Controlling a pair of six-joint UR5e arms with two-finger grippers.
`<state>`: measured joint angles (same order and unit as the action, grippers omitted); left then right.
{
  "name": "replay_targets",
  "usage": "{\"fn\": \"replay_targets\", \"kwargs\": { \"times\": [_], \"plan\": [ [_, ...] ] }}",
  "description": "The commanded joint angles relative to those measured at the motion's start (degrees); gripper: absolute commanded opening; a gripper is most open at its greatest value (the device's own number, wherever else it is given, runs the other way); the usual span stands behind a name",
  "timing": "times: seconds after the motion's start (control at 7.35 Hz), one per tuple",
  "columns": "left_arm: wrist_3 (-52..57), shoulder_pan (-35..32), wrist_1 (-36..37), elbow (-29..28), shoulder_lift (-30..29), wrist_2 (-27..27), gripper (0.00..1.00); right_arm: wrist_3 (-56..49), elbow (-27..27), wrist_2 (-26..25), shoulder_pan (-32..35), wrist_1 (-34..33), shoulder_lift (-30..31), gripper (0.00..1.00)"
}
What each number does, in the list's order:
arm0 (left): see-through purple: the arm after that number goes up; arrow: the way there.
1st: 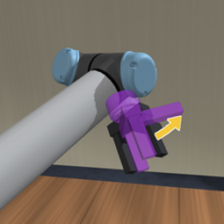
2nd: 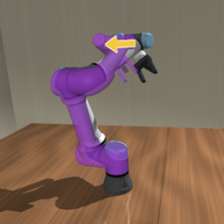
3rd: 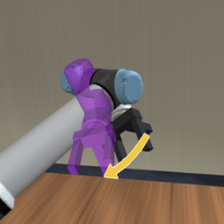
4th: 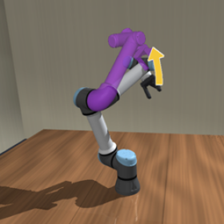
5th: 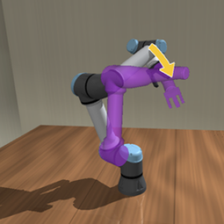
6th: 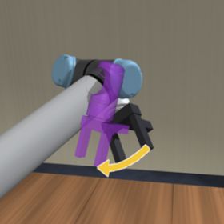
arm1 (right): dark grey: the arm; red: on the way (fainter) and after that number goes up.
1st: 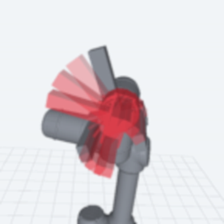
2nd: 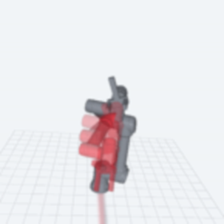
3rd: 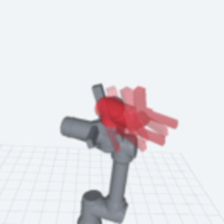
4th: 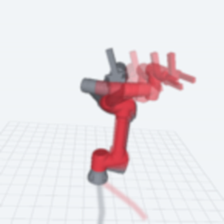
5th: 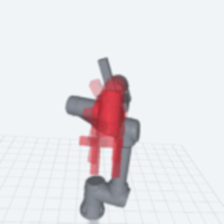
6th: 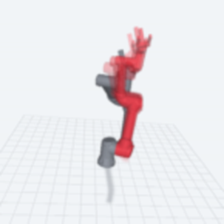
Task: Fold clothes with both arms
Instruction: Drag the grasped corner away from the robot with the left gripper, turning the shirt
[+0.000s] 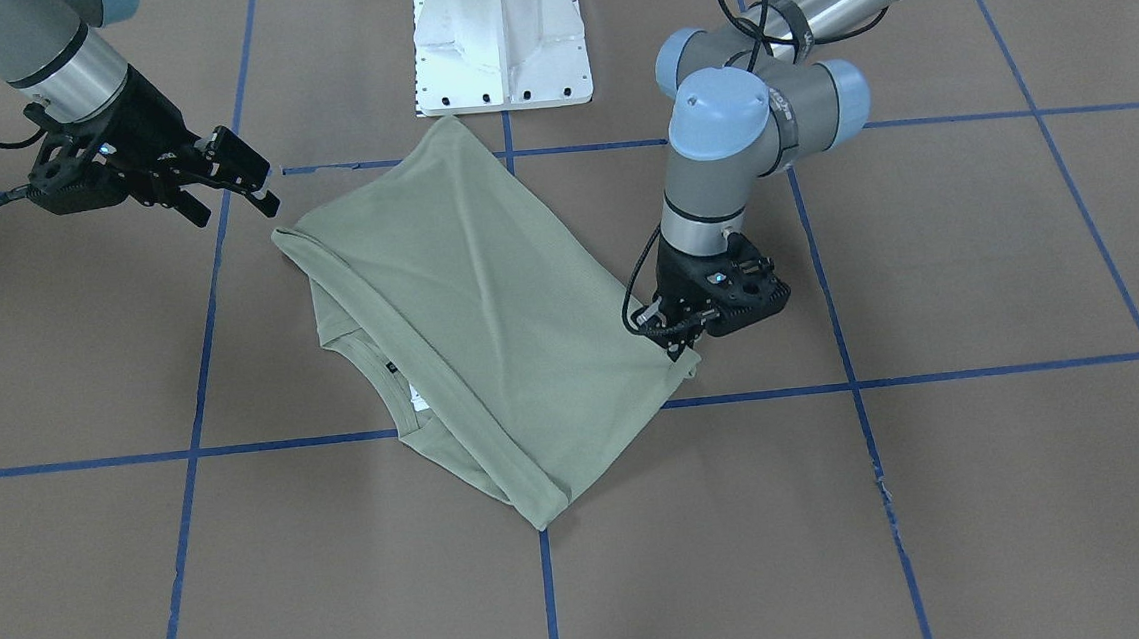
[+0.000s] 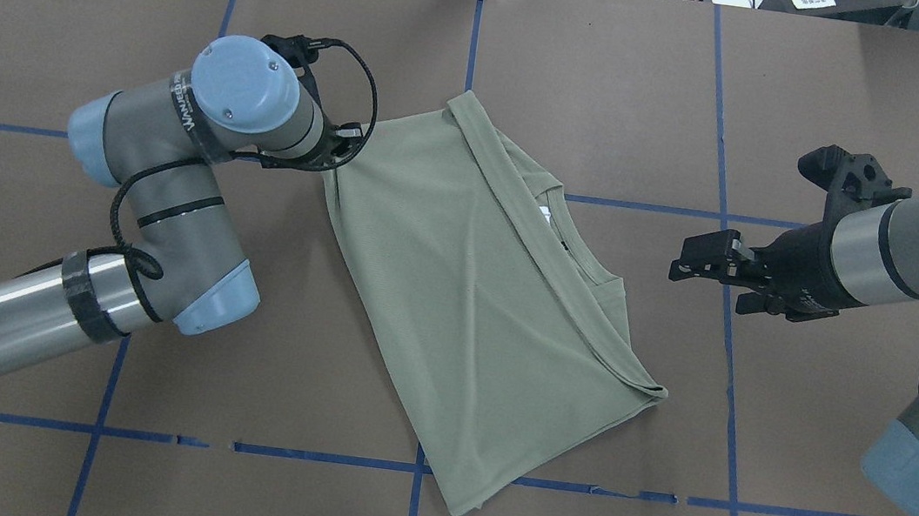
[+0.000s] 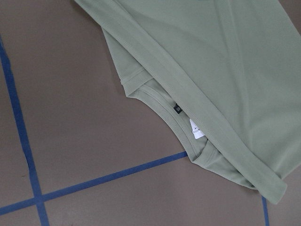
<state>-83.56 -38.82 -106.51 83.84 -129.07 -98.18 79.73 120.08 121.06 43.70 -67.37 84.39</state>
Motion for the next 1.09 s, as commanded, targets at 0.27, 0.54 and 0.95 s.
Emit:
{"fn": "replay_targets", "kwargs": {
  "times": [0.27, 0.54, 0.95],
  "plan": [
    [3.8, -2.0, -22.2, -27.3, -15.5, 10.3, 0.0, 0.0, -0.7, -0.4, -0.3, 0.0, 0.0, 1.0],
    [4.1, -2.0, -25.5, -30.9, -17.3, 11.7, 0.03, 0.0, -1.2, -0.4, -0.3, 0.0, -0.2, 1.0],
    [8.0, -5.1, -26.6, -31.3, -17.4, 10.3, 1.0, -0.1, -2.9, -0.7, -0.5, -0.4, -2.0, 1.0]
  ]
}}
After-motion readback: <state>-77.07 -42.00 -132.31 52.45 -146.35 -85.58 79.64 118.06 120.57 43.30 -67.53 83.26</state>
